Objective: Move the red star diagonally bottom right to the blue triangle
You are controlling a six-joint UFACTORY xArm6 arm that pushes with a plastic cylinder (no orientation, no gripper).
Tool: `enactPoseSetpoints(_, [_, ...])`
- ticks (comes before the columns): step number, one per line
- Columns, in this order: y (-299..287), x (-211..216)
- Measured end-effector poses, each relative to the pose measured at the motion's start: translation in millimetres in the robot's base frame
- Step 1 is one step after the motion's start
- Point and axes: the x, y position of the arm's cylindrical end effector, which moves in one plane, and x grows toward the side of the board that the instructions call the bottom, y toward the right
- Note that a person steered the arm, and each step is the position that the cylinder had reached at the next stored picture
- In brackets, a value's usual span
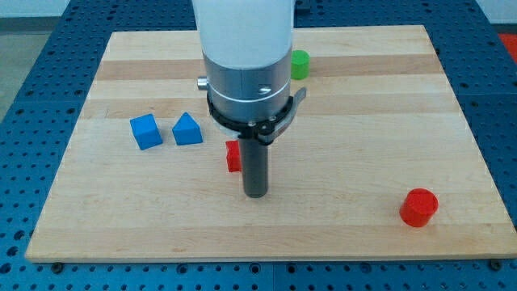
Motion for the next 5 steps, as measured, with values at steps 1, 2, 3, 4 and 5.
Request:
enactPoseSetpoints(1, [-102, 0])
enactPoseSetpoints(2, [-167, 0])
enactPoseSetpoints(3, [-211, -6])
enactPoseSetpoints(4, [-193, -63])
enactPoseSetpoints(5, [-174, -110])
